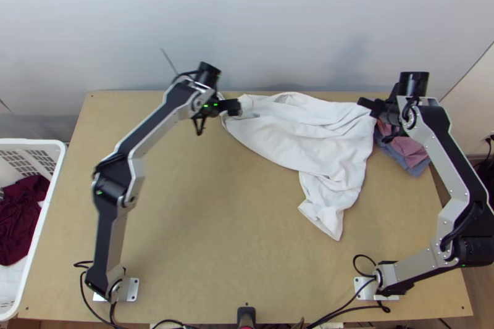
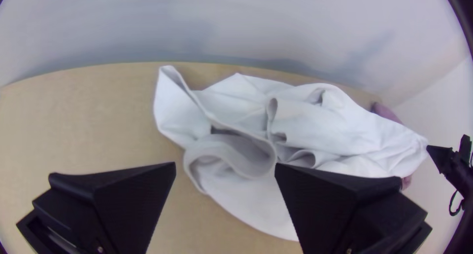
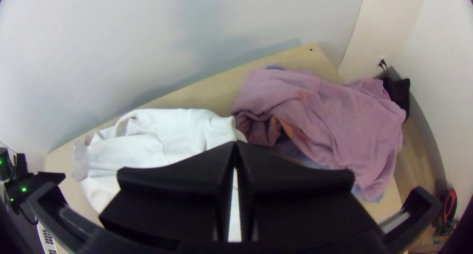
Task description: Fold the t-shirt
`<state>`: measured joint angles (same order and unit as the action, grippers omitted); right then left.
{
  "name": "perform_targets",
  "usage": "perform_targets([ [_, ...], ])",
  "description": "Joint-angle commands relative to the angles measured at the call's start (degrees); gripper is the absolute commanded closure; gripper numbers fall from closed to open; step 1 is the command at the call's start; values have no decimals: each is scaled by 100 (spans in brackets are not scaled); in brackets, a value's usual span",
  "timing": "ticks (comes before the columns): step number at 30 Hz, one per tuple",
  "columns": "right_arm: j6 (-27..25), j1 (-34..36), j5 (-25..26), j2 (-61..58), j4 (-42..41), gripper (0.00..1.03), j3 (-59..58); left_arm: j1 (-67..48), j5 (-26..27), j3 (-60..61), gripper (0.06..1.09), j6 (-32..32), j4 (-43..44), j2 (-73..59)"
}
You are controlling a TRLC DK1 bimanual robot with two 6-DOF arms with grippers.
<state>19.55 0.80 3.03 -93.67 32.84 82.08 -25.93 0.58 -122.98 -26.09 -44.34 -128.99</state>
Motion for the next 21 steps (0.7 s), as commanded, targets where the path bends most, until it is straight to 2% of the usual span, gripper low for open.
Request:
perform_targets([
  [1, 172, -185, 5, 77, 3, 100, -140, -377, -295, -815, 11, 165, 435, -882],
  [8, 198, -308, 5, 121, 3, 100, -228, -386, -409, -815, 11, 174, 751, -1137],
  [12, 198, -343, 5, 121, 3, 100, -237, -377, -480, -815, 22, 95, 883, -1234],
  [14, 198, -343, 5, 129, 3, 100, -263, -377, -506, -807, 36, 33, 892, -1260],
  [16, 189, -343, 5, 147, 3, 100, -298, -386, -647, -807, 56, 7, 900, -1278],
  [17, 189, -335, 5, 156, 3, 100, -316, -386, -743, -807, 68, 7, 909, -1269],
  [19, 189, -317, 14, 200, 3, 100, -342, -377, -972, -798, 102, 60, 1015, -1181],
  [21, 189, -291, 5, 270, 3, 100, -369, -351, -1025, -780, 105, 60, 1041, -1014],
])
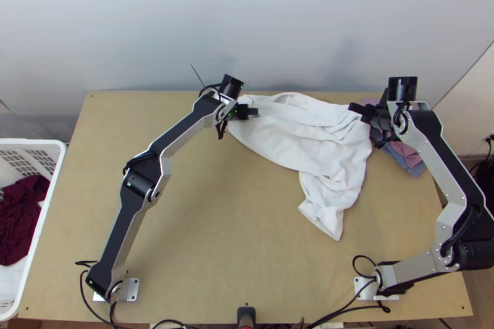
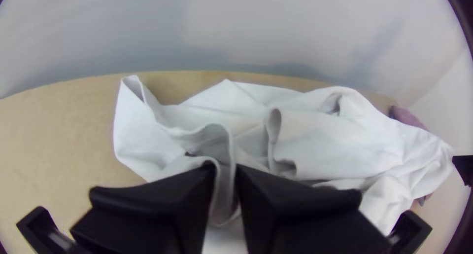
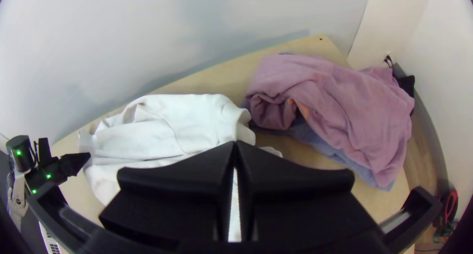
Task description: Fold the t-shirt
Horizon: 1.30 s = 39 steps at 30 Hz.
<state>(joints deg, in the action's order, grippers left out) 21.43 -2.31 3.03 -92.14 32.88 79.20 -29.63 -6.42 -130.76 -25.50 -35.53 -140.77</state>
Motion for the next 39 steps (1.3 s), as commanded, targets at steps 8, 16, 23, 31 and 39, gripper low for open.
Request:
perform_targets([
  [8, -34, 28, 22, 671, -1, 100, 52, 396, -360, 349, 105, -324, -613, 1667],
  [16, -69, 37, 163, 1137, 394, 100, 1001, 888, -360, 754, 105, -588, -1360, 3574],
  [23, -253, 28, 269, 1304, 922, 100, 2152, 1152, -369, 631, 105, -597, -1624, 4831],
  [31, -227, 2, 277, 1471, 1335, 100, 3040, 1187, -747, 464, 105, -588, -1958, 6035],
  [39, -403, -288, 655, 1928, 1554, 100, 3752, 1179, -984, 464, 105, -360, -1949, 7046],
])
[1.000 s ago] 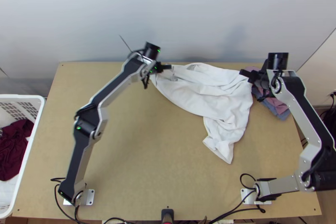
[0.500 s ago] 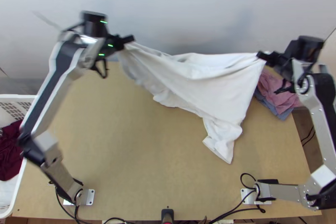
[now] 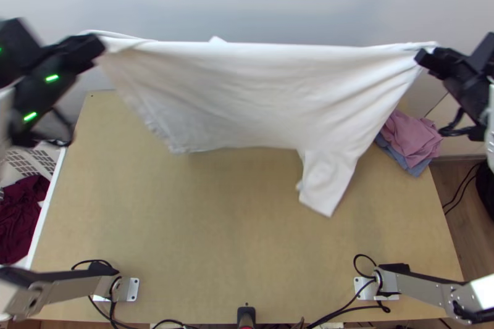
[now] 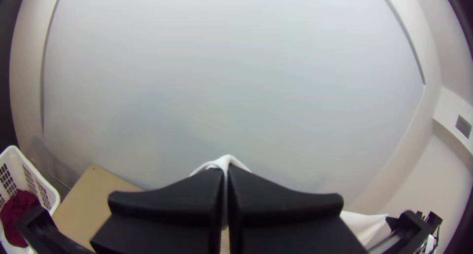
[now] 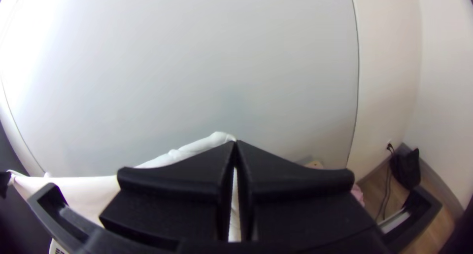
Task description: Fold the t-shirt
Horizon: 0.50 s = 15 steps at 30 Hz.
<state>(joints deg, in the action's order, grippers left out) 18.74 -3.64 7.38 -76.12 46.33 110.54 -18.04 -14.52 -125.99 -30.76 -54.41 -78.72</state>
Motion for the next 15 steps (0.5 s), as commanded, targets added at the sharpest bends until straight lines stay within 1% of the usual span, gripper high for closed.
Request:
perform_targets([
  [1, -204, -199, 264, 396, 254, 100, 670, 20, -174, 13, 105, 185, -69, 946],
  [4, -494, -445, 484, 712, 272, 100, 697, 3, -165, 31, 105, 308, -131, 1183],
  [7, -916, -858, 871, 1046, 281, 100, 697, -15, -147, 13, 105, 484, -149, 1421],
  [12, -1619, -884, 976, 1582, 430, 100, 688, -24, 29, -127, 105, 923, -140, 1772],
  [15, -1865, -875, 1003, 1872, 518, 100, 662, -24, 46, -136, 105, 1046, -175, 1939],
])
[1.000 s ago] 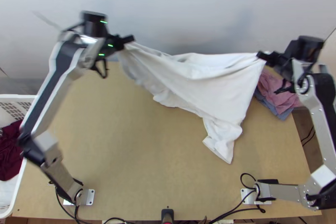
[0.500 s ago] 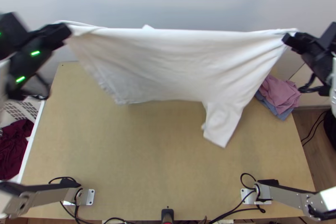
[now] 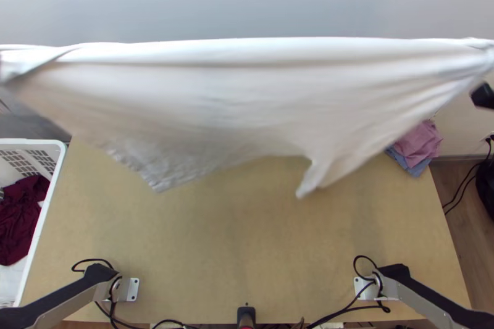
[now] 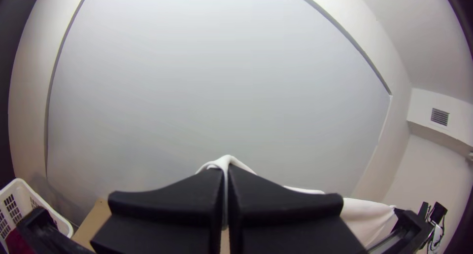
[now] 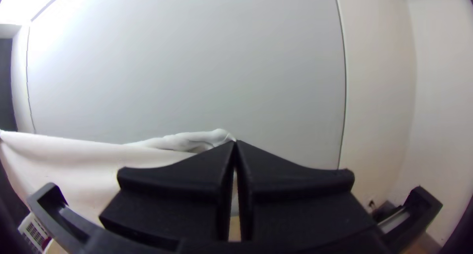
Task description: Fold the t-shirt
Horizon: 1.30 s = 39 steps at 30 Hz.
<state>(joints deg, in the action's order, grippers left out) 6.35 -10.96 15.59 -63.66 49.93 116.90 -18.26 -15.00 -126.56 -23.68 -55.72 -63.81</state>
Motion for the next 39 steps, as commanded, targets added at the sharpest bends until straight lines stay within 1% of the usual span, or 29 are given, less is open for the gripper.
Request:
perform_targets([
  [1, -696, -143, 181, 706, 210, 100, 34, -2, 103, -88, 105, 338, -88, 501],
  [6, -811, -90, 172, 952, 465, 100, 17, -2, 182, -88, 105, 303, -264, 686],
  [9, -679, -82, 163, 1040, 711, 100, -282, 24, 288, 132, 105, 206, -457, 739],
  [10, -600, -117, 110, 1048, 887, 100, -467, 42, 288, 378, 105, 153, -448, 783],
  [11, -477, -152, -48, 1040, 1071, 100, -660, 51, 288, 738, 105, 65, -351, 870],
  [13, -222, -345, -171, 1092, 1159, 100, -1205, -64, 332, 1863, 105, -93, 9, 1152],
  [14, -116, -556, -162, 1136, 1106, 100, -1556, -55, 332, 2522, 105, -75, 361, 1327],
  [16, 59, -767, -162, 1233, 816, 100, -2312, -46, 490, 3727, 105, -31, 870, 1538],
  [18, 77, -864, -180, 1286, 342, 100, -3130, -37, 595, 4764, 105, -22, 1398, 1600],
  [21, 68, -802, -382, 1145, -414, 100, -4105, -11, 648, 5810, 105, 22, 2171, 1415],
  [23, 59, -609, -619, 899, -880, 100, -4553, 42, 683, 6196, 105, 145, 2567, 1143],
  [26, 68, -178, -1015, 416, -1601, 100, -5010, 200, 683, 6495, 105, 391, 3138, 642],
  [29, 59, 226, -1243, -261, -2233, 100, -5230, 525, 683, 6574, 105, 558, 3692, 18],
  [32, 95, 560, -1393, -1008, -2717, 100, -5177, 868, 683, 6530, 105, 628, 4201, -633],
  [36, 314, 876, -1507, -2037, -2972, 100, -4808, 1176, 692, 6328, 105, 628, 4720, -1555],
  [39, 516, 938, -1533, -2713, -3007, 100, -4466, 1220, 692, 6064, 105, 619, 5001, -2232],
])
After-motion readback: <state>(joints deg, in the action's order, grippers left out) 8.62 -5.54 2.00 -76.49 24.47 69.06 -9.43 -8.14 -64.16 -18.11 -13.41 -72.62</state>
